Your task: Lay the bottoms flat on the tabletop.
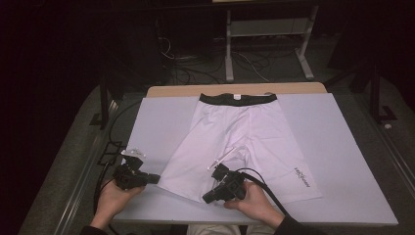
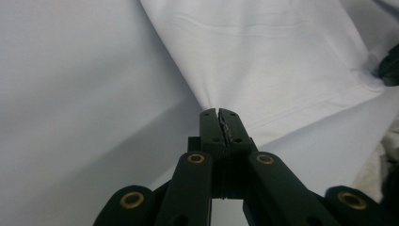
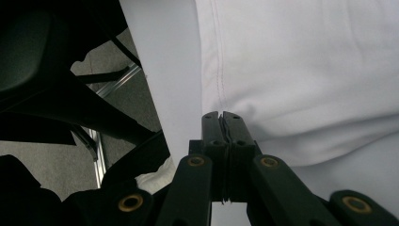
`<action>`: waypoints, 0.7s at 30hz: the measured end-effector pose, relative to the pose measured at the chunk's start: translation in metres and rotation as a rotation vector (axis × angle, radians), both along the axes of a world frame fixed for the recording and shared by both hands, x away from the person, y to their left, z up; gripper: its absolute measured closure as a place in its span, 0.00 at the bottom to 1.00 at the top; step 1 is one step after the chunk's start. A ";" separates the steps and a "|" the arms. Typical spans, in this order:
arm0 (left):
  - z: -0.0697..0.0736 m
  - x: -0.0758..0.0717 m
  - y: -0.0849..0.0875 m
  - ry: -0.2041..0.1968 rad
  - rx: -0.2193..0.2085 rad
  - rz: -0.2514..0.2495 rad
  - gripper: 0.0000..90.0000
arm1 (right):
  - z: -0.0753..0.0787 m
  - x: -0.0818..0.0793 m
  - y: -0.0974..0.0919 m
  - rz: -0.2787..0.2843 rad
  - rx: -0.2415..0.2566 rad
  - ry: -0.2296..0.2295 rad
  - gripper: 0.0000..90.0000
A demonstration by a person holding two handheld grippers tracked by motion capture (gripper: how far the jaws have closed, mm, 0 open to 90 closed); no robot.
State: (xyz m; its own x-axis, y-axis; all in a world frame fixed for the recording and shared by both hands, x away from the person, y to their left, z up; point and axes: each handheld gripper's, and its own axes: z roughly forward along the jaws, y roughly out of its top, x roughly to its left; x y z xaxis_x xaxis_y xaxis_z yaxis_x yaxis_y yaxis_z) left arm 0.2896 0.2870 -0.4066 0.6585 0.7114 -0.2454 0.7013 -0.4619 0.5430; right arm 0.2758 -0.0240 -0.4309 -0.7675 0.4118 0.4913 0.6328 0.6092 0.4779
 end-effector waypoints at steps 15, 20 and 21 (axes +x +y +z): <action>0.002 0.001 0.009 -0.040 0.020 0.032 0.99 | 0.011 0.001 0.022 0.022 0.067 -0.005 0.98; -0.001 0.000 0.007 -0.031 0.018 0.026 0.99 | 0.011 -0.003 0.023 0.043 0.051 0.011 0.98; -0.001 0.000 0.007 -0.032 0.016 0.024 0.99 | 0.010 -0.004 0.023 0.043 0.043 0.017 0.98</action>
State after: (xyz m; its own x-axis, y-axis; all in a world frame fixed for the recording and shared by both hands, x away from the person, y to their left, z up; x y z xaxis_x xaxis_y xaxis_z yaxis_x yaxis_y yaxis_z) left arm 0.2897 0.2939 -0.4080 0.6489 0.7306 -0.2127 0.6946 -0.4546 0.5576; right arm 0.2713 -0.0012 -0.4213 -0.7755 0.3566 0.5210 0.6147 0.6151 0.4938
